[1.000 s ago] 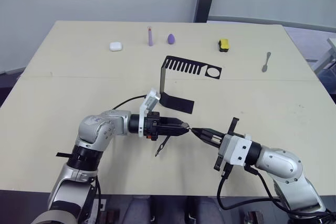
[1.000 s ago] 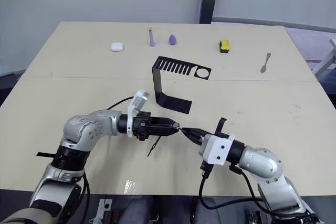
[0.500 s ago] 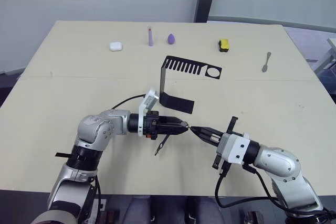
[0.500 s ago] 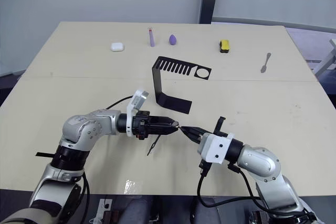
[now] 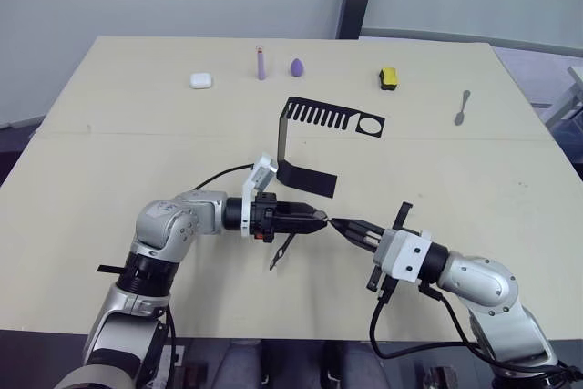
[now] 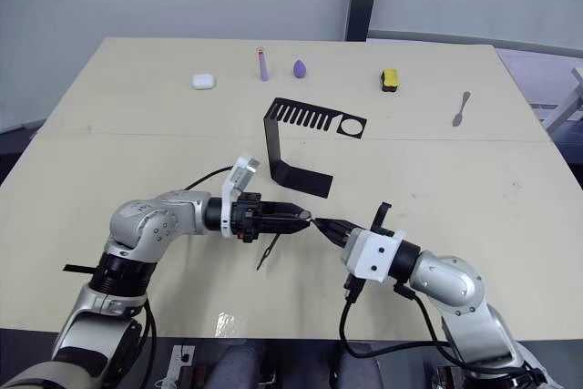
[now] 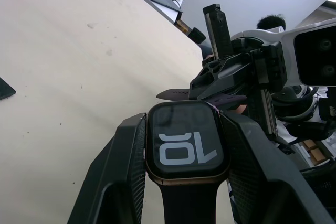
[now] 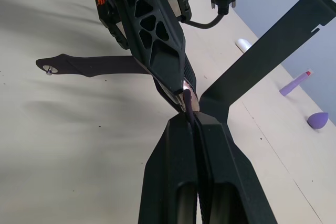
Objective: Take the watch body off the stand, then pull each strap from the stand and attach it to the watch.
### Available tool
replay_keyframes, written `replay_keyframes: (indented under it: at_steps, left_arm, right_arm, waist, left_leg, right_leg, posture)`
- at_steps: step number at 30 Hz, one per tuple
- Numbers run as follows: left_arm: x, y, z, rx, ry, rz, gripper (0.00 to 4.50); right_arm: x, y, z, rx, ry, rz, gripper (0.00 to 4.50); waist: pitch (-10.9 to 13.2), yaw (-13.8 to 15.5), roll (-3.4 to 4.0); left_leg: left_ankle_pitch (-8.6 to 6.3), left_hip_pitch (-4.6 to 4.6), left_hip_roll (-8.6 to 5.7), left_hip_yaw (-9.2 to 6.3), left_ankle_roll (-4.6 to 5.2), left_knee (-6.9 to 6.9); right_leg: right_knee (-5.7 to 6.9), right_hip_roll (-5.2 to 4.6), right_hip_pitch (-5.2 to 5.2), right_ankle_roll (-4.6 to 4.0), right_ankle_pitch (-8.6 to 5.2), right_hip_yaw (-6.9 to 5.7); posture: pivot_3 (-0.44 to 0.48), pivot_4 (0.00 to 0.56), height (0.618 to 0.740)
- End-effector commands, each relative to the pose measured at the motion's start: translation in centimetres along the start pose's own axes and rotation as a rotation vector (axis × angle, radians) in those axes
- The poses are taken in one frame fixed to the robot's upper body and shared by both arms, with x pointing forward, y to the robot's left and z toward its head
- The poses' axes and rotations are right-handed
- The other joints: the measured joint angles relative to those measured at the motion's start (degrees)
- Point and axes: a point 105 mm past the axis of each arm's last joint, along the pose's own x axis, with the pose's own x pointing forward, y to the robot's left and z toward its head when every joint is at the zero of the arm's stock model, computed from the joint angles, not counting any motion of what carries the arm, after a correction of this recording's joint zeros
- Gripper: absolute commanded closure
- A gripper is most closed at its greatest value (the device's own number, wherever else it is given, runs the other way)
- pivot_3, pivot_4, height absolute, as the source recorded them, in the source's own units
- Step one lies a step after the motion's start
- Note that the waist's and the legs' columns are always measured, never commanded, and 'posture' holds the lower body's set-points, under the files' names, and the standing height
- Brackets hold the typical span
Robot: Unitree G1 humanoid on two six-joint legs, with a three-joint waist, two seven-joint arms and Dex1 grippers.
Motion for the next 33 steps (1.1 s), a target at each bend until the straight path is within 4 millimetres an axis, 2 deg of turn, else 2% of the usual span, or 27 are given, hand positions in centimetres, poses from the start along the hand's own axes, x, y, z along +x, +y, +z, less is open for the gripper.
replay_keyframes:
  at_steps: [1,8,12,33]
  left_arm:
    - [1.3,-1.9,0.3,0.042,0.025,-0.094,2.89]
    - [1.1,-1.3,0.7,0.054,0.032,-0.083,2.89]
    - [1.8,-1.4,1.0,0.056,0.014,-0.095,2.89]
    - [2.4,-1.3,0.3,0.055,0.016,-0.084,2.89]
  right_arm:
    - [0.5,-0.5,1.5,-0.024,-0.068,-0.02,4.5]
    - [0.4,-0.4,1.5,-0.023,-0.064,-0.004,4.5]
    - [0.5,-0.2,1.6,-0.021,-0.064,-0.006,4.5]
    - [0.9,-0.2,1.9,-0.024,-0.059,-0.017,4.5]
  waist:
    - [0.0,0.0,0.0]
    - [0.0,0.0,0.0]
    - [0.0,0.0,0.0]
    - [0.0,0.0,0.0]
  left_leg:
    - [0.0,0.0,0.0,0.0,0.0,0.0]
    - [0.0,0.0,-0.01,0.0,0.0,0.0]
    - [0.0,0.0,-0.01,0.01,0.0,0.0]
    - [0.0,0.0,0.0,0.01,0.0,0.0]
  right_leg:
    - [0.0,0.0,0.0,0.0,0.0,0.0]
    - [0.03,0.0,-0.03,0.0,0.0,0.01]
    - [0.03,0.0,-0.03,0.0,0.0,0.01]
    - [0.05,0.0,-0.03,0.0,0.0,0.01]
  posture:
    - [0.0,0.15,0.74]
    - [0.0,0.15,0.74]
    - [0.0,0.15,0.74]
    - [0.0,0.15,0.74]
